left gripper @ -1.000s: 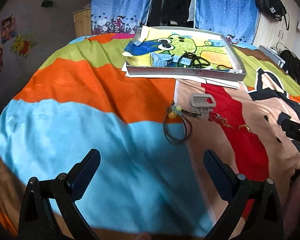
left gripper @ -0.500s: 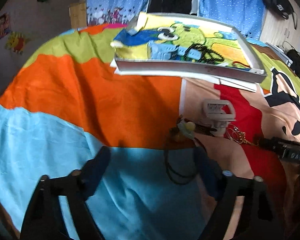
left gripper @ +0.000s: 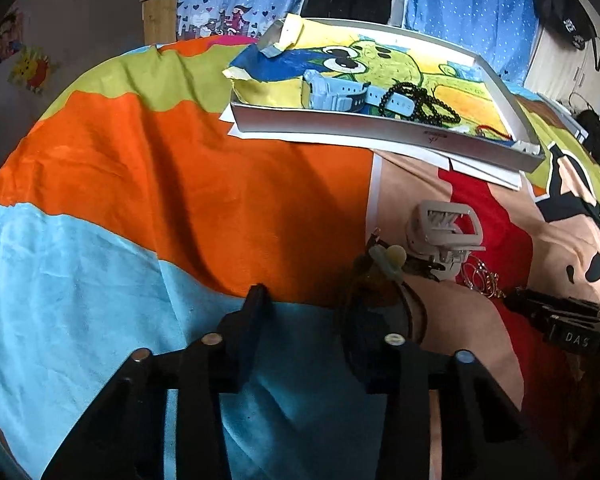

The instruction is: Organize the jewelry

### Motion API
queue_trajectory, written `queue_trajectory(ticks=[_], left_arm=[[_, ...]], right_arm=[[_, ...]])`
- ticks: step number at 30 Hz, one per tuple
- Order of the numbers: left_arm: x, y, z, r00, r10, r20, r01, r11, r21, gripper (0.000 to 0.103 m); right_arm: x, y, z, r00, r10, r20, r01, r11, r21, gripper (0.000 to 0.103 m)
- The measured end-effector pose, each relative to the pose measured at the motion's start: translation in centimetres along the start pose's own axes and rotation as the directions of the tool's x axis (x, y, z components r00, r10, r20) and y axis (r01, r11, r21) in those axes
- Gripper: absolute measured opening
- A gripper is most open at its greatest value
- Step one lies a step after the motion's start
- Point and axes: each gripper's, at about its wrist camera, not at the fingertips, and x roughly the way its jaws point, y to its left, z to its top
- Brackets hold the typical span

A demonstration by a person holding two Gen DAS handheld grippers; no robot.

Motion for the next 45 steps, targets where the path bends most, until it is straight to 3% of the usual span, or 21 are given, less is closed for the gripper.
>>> queue_trajectory(ticks=[4,11,14,18,21,26,32,39,42,45], left_arm=[[-0.1,-0.5,0.0,1.000,-0.003,0.000,0.003,1.000,0.030,0.029],[0.5,-1.4,-0.4,1.000,0.019,-0.003,-0.019,0.994,0.105,0.029],[0.4,-1.6,-0.5,0.999,0.041,0.008,-0.042,0.992,0.121,0.017],[-0.1,-2.6,-1.0,0.995,0.085,0.055,-0.093,0.980,0.178,0.006],[-0.6,-3.3,-1.4,0.990,0.109,0.091,-0.126,0.971,0.204,0.002],[-2.4,-4.2,-1.5,0.990,0.047,0.134,-0.074,0.976,0.204,0.001],[-5.5,-5.9,-2.1,0.984,-0.045,0.172,0.006,0.974,0.225,0.000],[-9.3,-7.8,-2.0,0.969,-0.128,0.211,0.088,0.978,0.190,0.000],[-10.4,-8.7,-1.5,0.963,-0.154,0.219,0.118,0.979,0.168,0.000],[-11.1,-9.5,-0.4,0.957,-0.169,0.236,0.134,0.978,0.158,0.000]], right_arm=[[-0.1,0.0,-0.2,0.999,0.040,-0.002,-0.040,0.999,0.006,0.037],[1.0,0.2,0.4,0.997,0.082,-0.011,-0.082,0.996,0.015,0.037],[1.3,0.5,0.7,0.997,0.078,-0.013,-0.078,0.997,0.009,0.037],[1.3,0.5,0.7,0.997,0.078,-0.018,-0.077,0.997,0.019,0.017],[1.3,0.8,0.8,0.996,0.082,-0.019,-0.081,0.996,0.023,0.014],[0.1,1.2,0.6,0.996,0.084,0.020,-0.084,0.996,0.023,0.013],[-3.8,2.2,0.2,0.986,0.054,0.160,-0.051,0.998,-0.021,0.013],[-9.1,2.6,-0.3,0.934,0.114,0.339,-0.097,0.993,-0.064,0.013],[-11.0,2.7,-0.3,0.899,0.155,0.410,-0.131,0.988,-0.086,0.013],[-12.9,2.6,-0.4,0.851,0.210,0.482,-0.176,0.978,-0.115,0.013]])
